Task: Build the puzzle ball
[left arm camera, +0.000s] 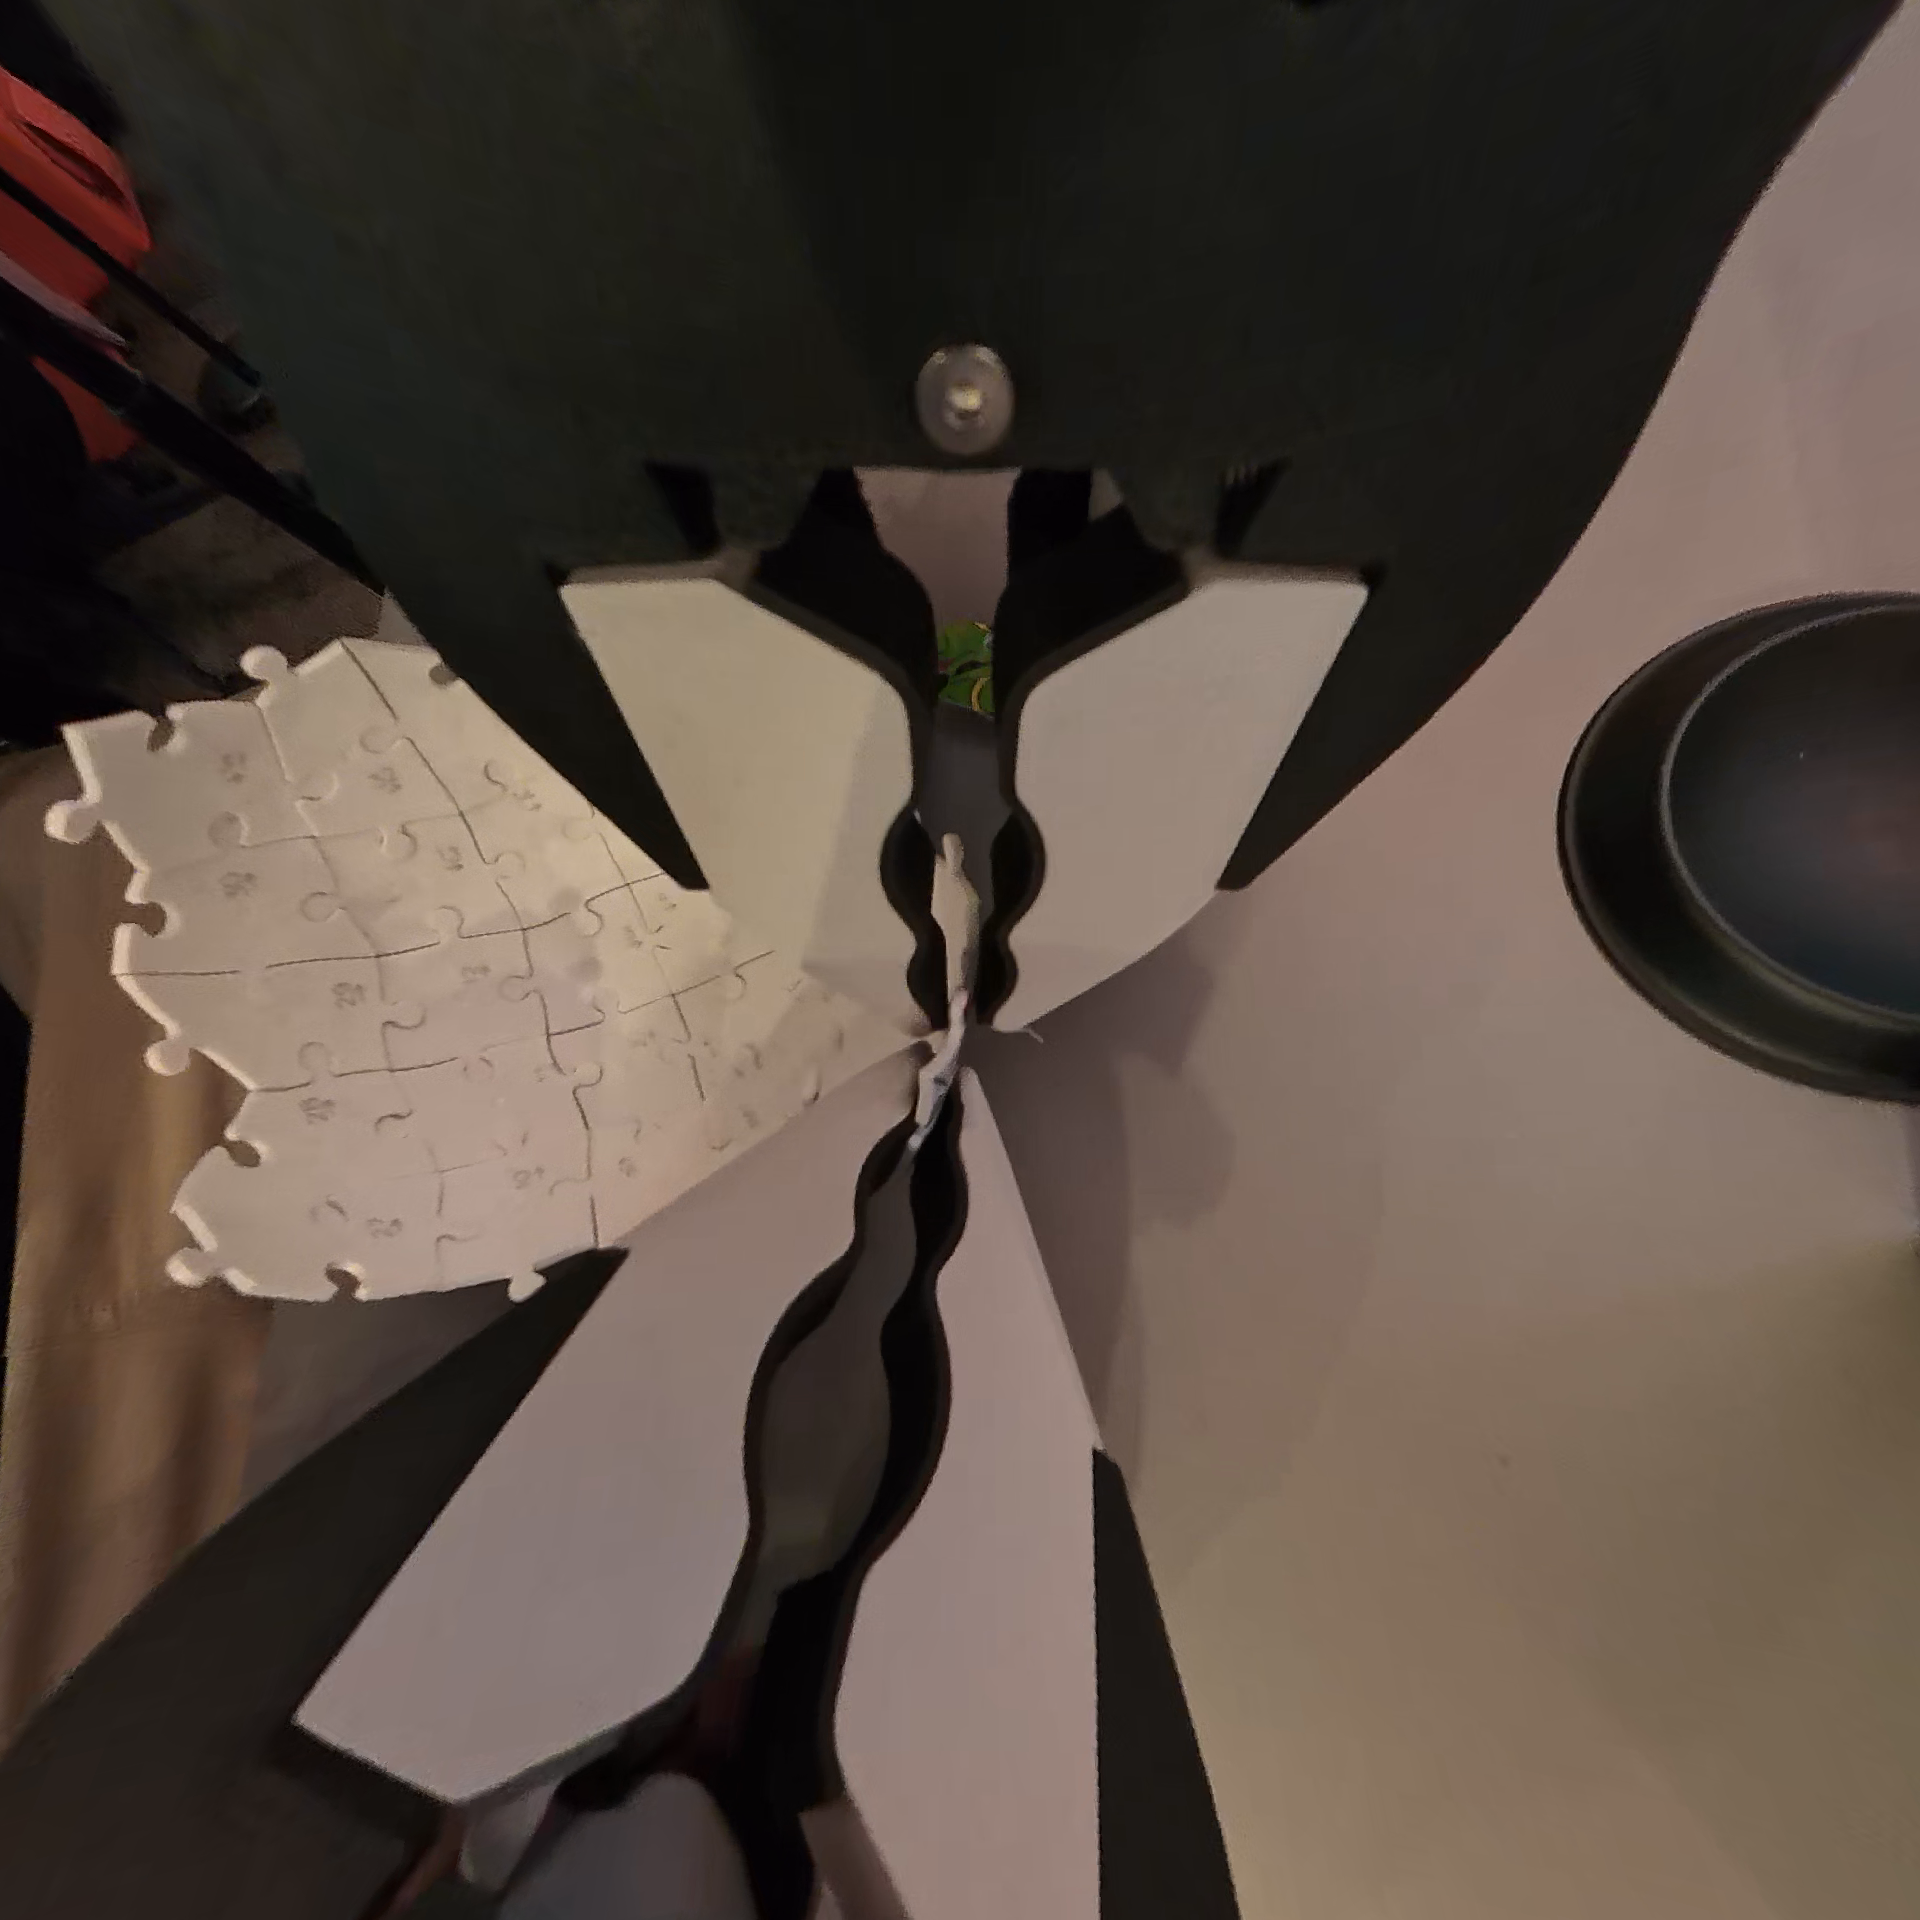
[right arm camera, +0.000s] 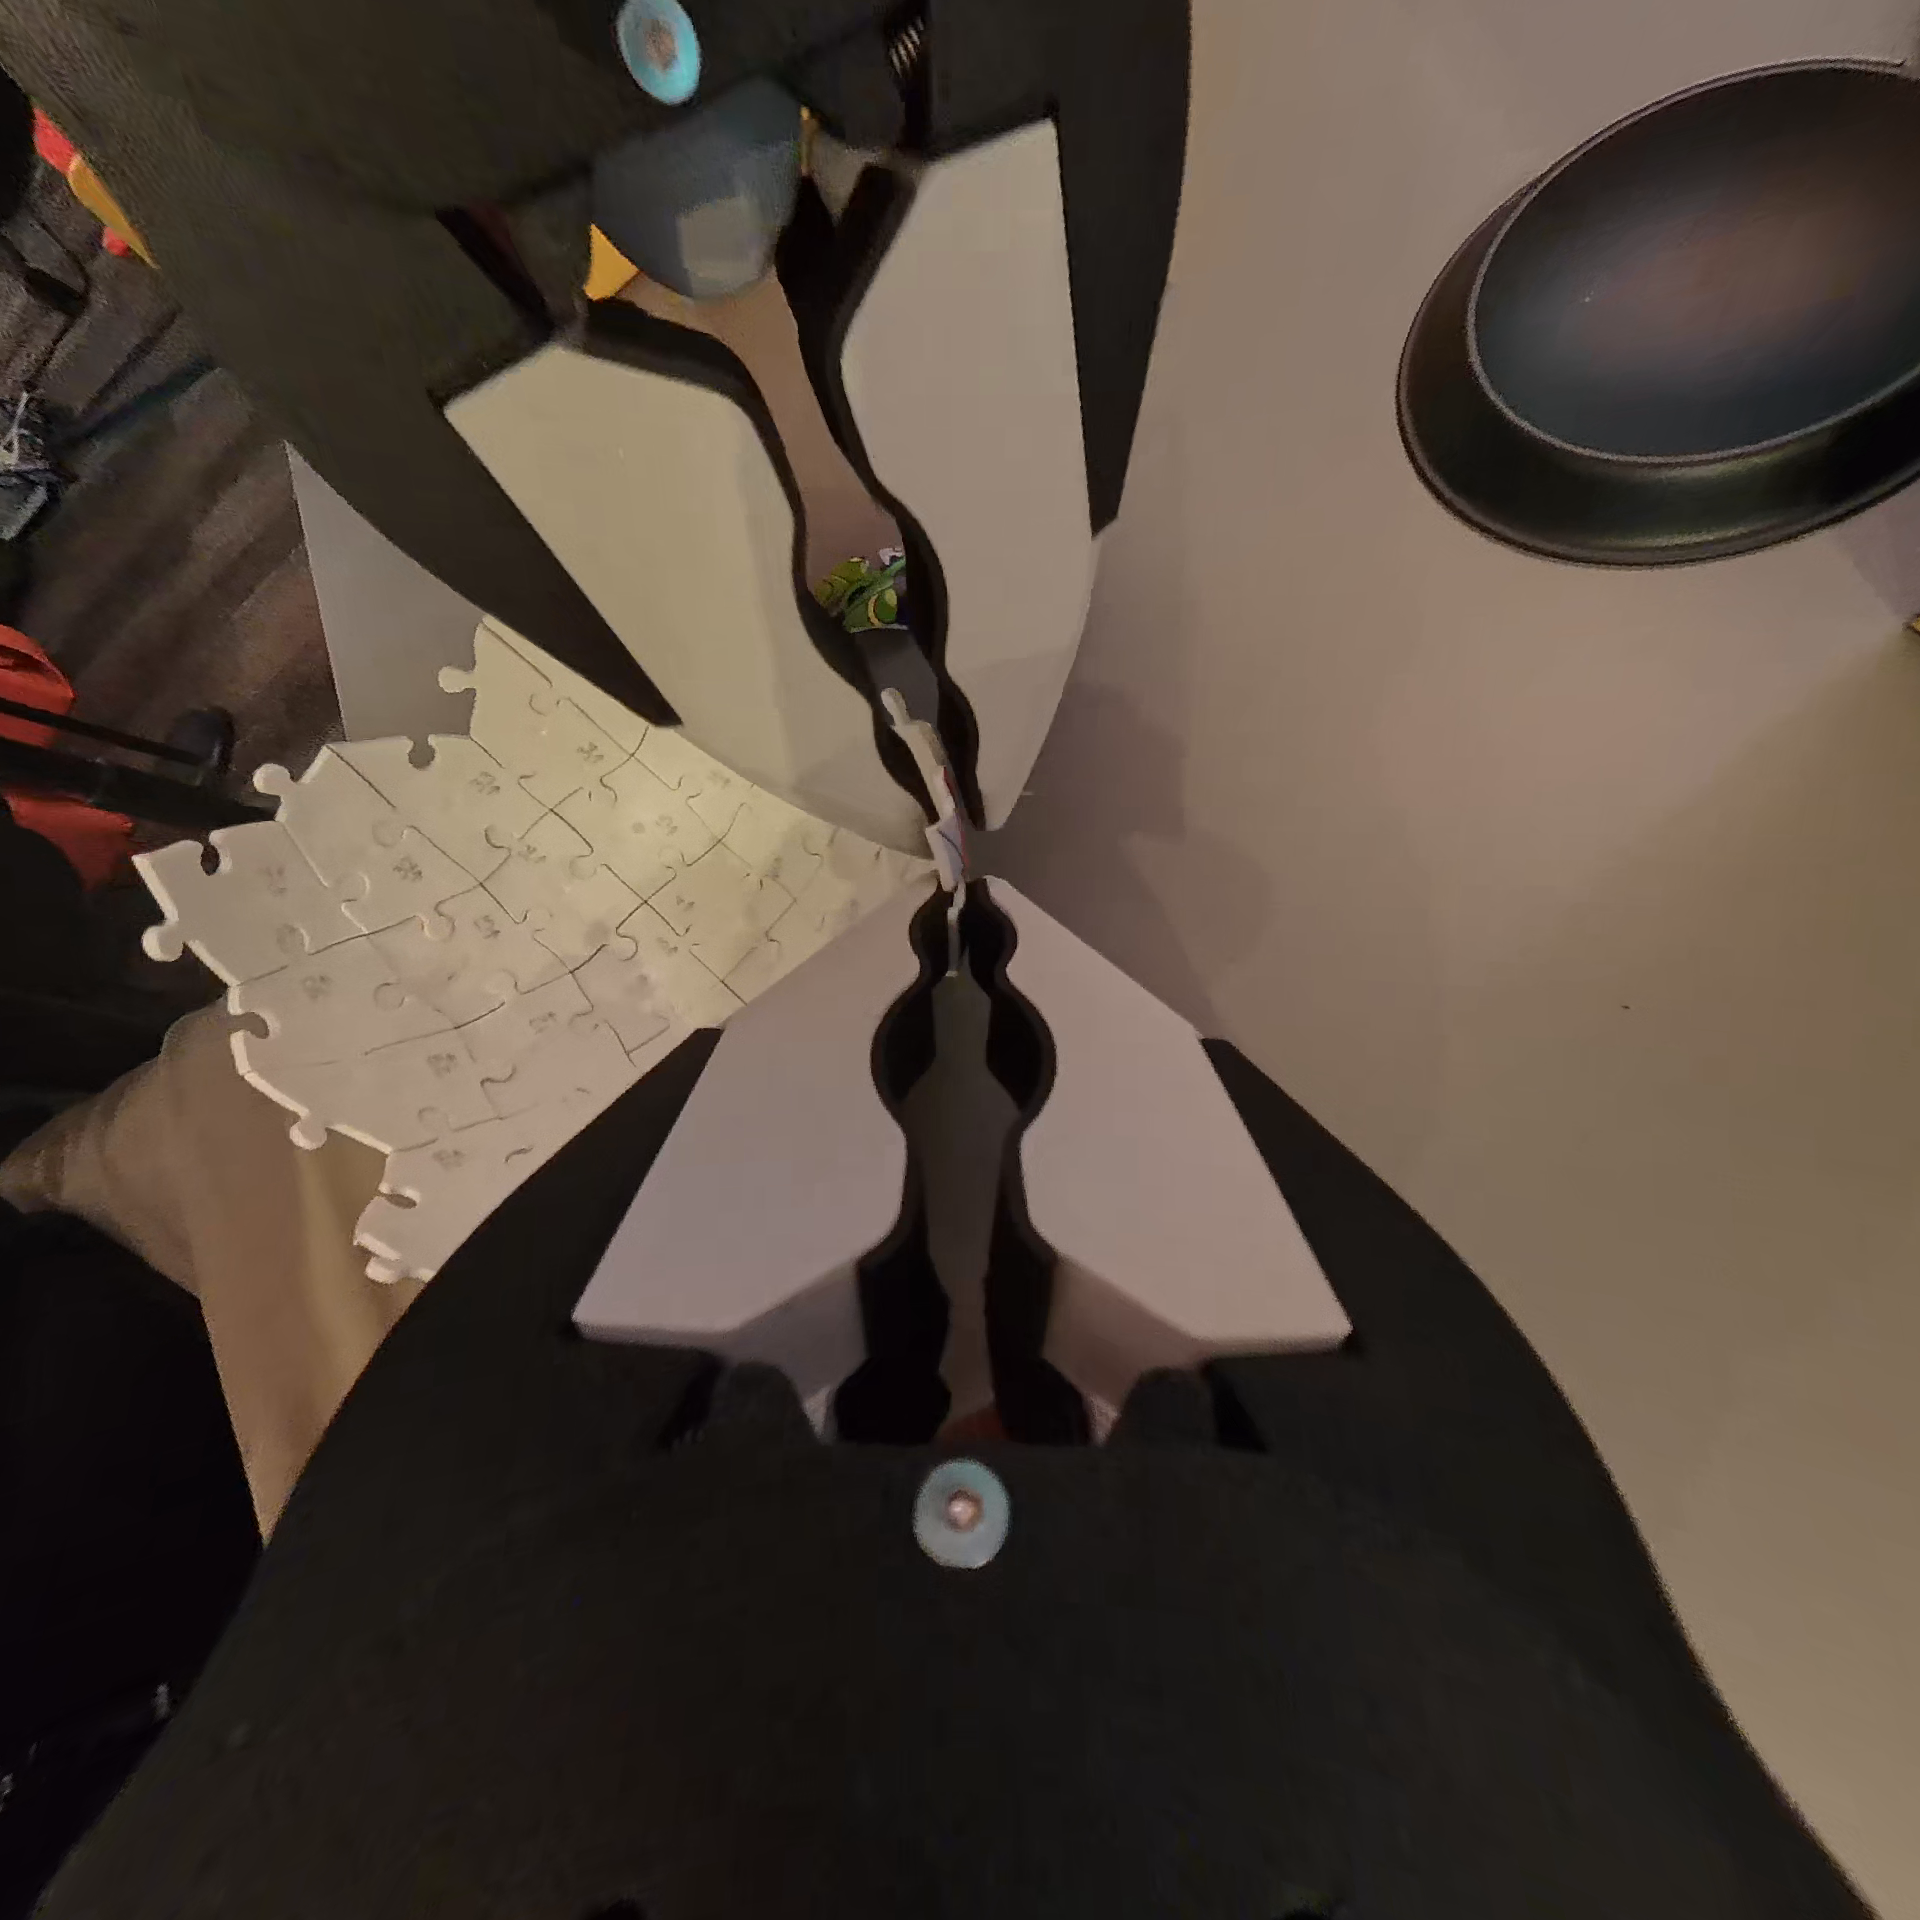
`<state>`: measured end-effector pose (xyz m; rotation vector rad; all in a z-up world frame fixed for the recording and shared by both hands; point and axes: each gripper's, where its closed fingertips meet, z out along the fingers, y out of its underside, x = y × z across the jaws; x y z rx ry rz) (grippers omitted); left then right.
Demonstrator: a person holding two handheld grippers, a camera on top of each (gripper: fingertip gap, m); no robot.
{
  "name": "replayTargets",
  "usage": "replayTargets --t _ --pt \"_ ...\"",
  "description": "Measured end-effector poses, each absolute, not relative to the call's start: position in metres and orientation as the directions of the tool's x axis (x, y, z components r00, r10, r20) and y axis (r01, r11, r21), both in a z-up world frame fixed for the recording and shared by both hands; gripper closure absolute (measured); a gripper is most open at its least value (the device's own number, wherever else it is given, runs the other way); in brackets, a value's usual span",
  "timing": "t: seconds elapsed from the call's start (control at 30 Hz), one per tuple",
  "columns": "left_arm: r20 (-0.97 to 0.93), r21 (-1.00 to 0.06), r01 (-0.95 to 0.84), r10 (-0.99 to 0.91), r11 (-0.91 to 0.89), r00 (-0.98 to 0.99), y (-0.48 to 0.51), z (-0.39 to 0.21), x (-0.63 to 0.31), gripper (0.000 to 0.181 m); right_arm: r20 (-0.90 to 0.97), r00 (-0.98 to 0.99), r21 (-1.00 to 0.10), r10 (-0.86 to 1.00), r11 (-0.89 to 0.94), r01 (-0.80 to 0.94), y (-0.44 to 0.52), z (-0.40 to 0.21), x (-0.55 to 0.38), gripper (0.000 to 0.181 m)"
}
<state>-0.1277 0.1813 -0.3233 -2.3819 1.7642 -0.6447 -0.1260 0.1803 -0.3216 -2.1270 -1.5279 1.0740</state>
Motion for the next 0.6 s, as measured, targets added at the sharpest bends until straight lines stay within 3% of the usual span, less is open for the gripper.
replayTargets --t 0.2,0.37,0.6 --pt "0.288 -0.339 -0.876 -0.924 -0.343 0.250 0.180 -0.321 -0.127 0.178 -0.420 0.145 -0.628 0.896 -0.402 0.666 0.180 -0.321 -0.125 0.180" --pt "0.279 -0.344 -0.859 -0.915 -0.380 0.293 0.181 -0.319 -0.131 0.179 -0.410 0.137 -0.645 0.902 -0.393 0.655 0.186 -0.311 -0.119 0.160" --pt "0.264 -0.389 -0.820 -0.904 -0.419 0.337 0.181 -0.317 -0.134 0.179 -0.449 0.077 -0.663 0.890 -0.390 0.639 0.187 -0.285 -0.102 0.161"
